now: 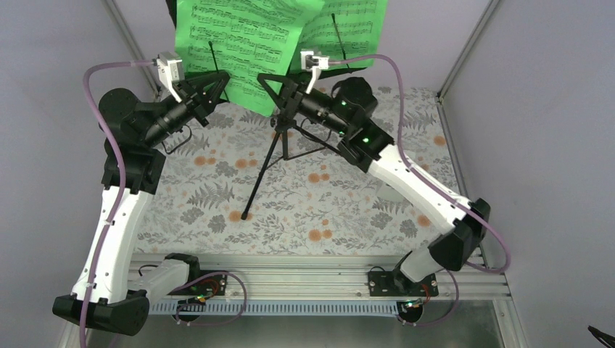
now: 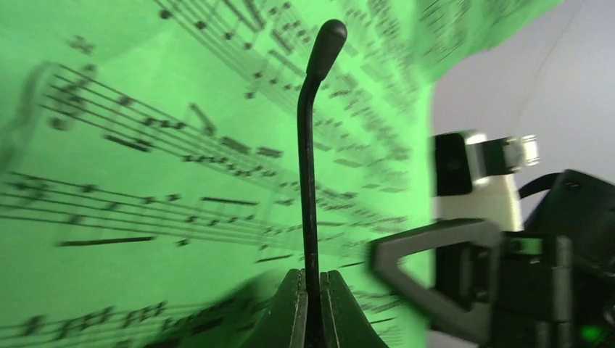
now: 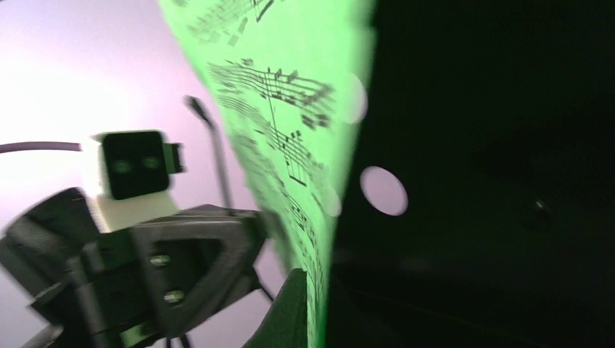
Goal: Pack up the instrument practice props
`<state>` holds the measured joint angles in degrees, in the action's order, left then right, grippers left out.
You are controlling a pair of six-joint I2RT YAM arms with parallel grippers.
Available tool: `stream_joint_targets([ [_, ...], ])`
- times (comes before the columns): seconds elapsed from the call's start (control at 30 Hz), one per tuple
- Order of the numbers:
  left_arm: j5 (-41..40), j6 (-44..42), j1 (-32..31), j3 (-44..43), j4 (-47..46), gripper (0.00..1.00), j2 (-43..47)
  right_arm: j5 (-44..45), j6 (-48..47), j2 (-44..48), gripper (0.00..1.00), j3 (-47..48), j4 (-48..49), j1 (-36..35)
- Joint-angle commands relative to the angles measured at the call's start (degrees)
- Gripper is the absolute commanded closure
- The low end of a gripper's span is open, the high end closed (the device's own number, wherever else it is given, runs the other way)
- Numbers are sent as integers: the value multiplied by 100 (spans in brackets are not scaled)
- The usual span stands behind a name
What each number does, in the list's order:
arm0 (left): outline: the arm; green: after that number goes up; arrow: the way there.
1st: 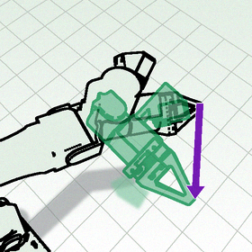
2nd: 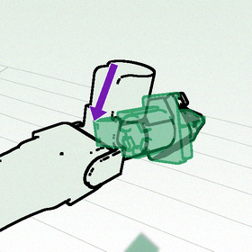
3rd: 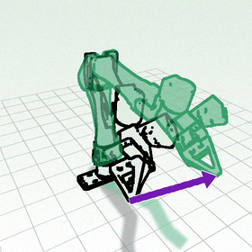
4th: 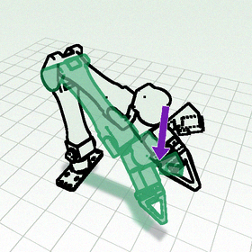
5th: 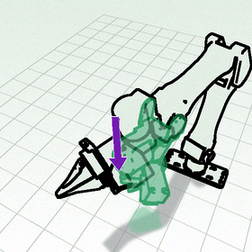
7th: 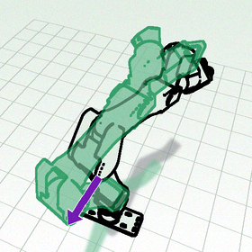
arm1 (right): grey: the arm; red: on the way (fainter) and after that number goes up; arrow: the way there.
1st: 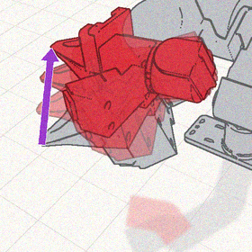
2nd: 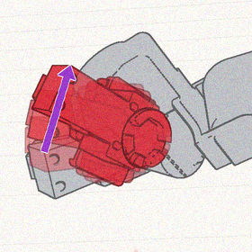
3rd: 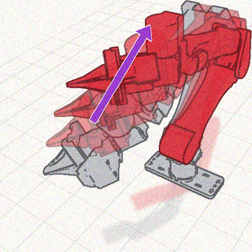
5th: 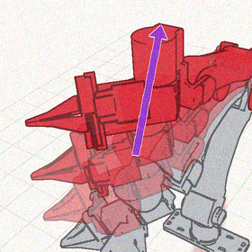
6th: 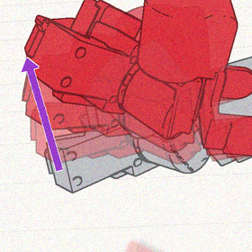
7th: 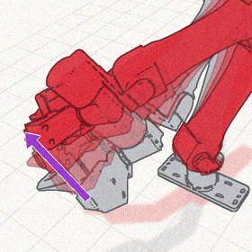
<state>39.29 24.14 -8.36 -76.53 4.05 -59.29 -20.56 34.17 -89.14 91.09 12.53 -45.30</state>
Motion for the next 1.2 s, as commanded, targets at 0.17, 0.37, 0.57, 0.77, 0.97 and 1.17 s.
stream_joint_targets([
  [0.17,-261,-39,36,-5,256,98,-116,-155,-814,1220,96,-534,447,18],
  [0.37,-290,-52,36,-39,313,98,-161,-129,-1132,1714,96,-867,-125,21],
  [0.57,-261,-73,36,14,294,97,-184,221,-1366,2127,96,-1436,-841,37],
  [0.77,264,-14,32,117,-36,97,-273,-275,-1213,1707,96,-1394,-333,63],
  [0.97,464,-126,34,65,45,97,-282,-336,-1133,1337,96,-1430,271,65],
  [1.17,535,-200,36,24,153,97,-311,-276,-1193,1254,81,-1488,713,64],
])
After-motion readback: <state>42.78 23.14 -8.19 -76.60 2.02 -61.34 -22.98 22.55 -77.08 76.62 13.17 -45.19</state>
